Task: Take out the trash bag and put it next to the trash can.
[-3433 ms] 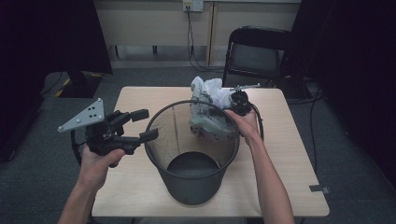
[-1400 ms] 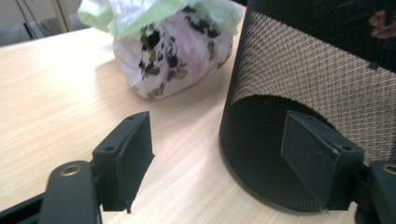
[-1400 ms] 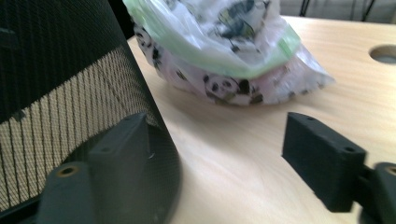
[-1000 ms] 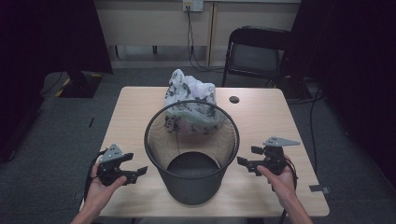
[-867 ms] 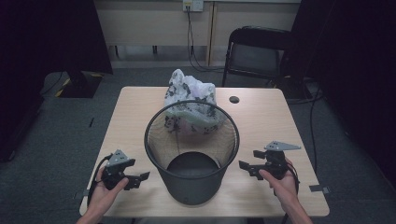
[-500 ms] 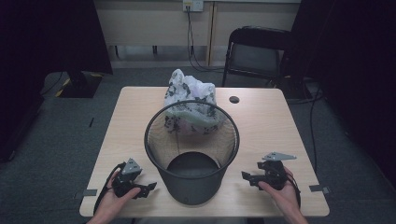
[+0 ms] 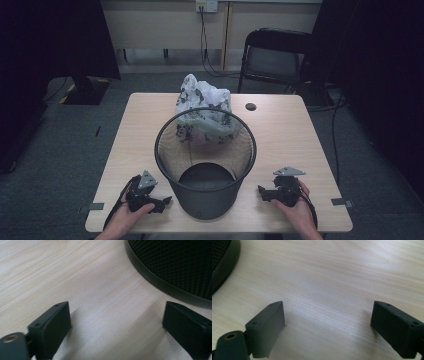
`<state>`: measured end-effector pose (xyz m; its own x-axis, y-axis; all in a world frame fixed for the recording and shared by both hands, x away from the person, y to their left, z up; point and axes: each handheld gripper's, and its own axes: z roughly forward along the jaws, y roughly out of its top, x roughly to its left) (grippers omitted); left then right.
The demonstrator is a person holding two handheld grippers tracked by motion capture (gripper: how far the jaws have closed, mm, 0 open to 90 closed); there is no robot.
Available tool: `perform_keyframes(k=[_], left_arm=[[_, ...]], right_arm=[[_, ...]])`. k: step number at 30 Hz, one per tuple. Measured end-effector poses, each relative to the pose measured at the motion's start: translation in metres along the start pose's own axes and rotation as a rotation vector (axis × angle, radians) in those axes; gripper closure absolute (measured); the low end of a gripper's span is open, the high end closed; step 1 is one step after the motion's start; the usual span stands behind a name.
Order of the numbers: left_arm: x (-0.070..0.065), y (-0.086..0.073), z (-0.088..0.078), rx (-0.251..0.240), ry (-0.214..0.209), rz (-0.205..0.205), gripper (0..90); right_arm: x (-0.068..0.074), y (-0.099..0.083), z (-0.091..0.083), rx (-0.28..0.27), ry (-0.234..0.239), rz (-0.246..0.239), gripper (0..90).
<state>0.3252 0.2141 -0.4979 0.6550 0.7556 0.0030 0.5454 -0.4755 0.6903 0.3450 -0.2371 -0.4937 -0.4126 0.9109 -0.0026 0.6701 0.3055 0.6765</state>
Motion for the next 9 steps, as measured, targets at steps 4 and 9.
perform_keyframes(k=[4, 9], left_arm=[[0.001, -0.0017, 0.0026, -0.014, -0.002, -0.003, 0.3], [0.0022, -0.0025, 0.0036, -0.028, -0.01, 0.003, 0.0]], right_arm=[[-0.0005, -0.0042, 0.0021, -0.043, 0.002, -0.008, 8.0], [-0.0002, -0.0056, 0.0042, -0.066, 0.001, -0.005, 6.2]])
